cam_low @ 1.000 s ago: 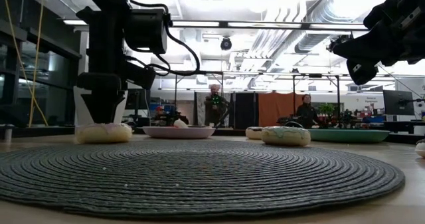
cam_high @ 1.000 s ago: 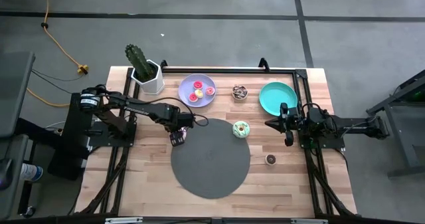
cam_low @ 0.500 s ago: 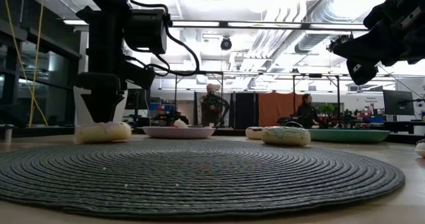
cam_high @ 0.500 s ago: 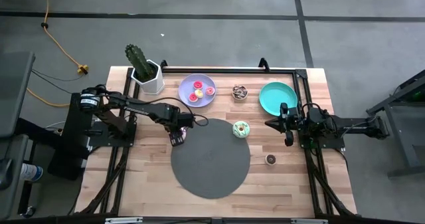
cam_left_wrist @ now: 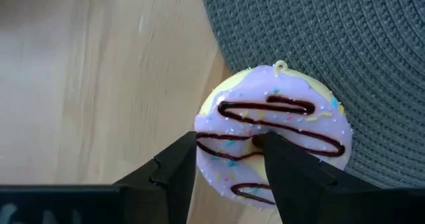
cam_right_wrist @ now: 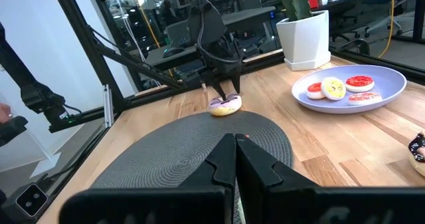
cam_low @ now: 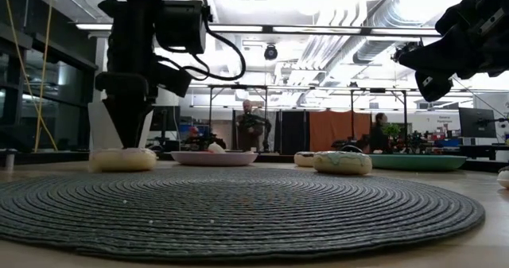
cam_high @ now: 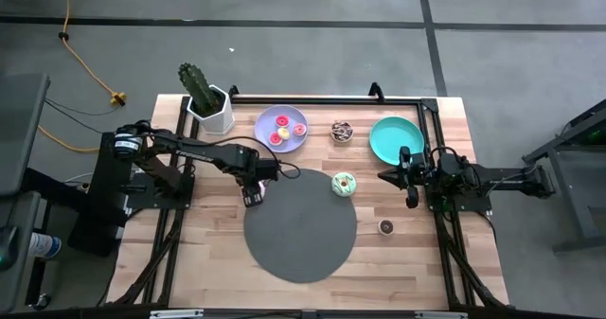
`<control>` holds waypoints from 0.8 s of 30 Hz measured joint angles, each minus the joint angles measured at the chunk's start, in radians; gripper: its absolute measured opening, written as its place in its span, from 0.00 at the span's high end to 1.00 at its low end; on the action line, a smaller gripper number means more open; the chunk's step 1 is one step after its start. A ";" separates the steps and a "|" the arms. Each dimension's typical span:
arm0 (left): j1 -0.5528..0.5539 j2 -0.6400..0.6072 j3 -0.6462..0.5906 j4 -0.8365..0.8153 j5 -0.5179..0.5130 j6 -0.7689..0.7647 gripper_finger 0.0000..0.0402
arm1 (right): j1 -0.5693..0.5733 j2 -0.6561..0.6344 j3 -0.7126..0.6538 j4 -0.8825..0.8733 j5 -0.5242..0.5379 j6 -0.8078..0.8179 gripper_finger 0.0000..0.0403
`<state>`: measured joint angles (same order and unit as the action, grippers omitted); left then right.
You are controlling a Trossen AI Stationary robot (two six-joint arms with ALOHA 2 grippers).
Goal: Pick & Place donuts
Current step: Put the large purple doughnut on the blue plate
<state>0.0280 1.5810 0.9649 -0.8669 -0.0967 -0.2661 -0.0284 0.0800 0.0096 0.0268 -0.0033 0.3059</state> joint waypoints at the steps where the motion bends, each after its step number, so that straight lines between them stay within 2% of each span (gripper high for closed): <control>1: 0.000 0.000 0.000 0.000 0.000 0.000 0.59 | 0.000 0.000 0.000 0.000 0.000 0.000 1.00; 8: -0.001 0.000 0.000 -0.016 -0.071 0.000 0.59 | 0.000 0.000 0.000 0.000 0.000 0.000 1.00; 14: -0.002 0.000 -0.017 -0.019 -0.063 -0.002 0.59 | 0.000 0.000 0.000 0.000 0.000 0.000 1.00; 24: -0.002 0.000 -0.070 0.065 -0.017 -0.019 0.59 | 0.000 0.000 0.000 0.000 0.000 0.000 1.00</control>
<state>0.0261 1.5810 0.8947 -0.8021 -0.1139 -0.2852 -0.0288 0.0803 0.0097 0.0268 -0.0033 0.3061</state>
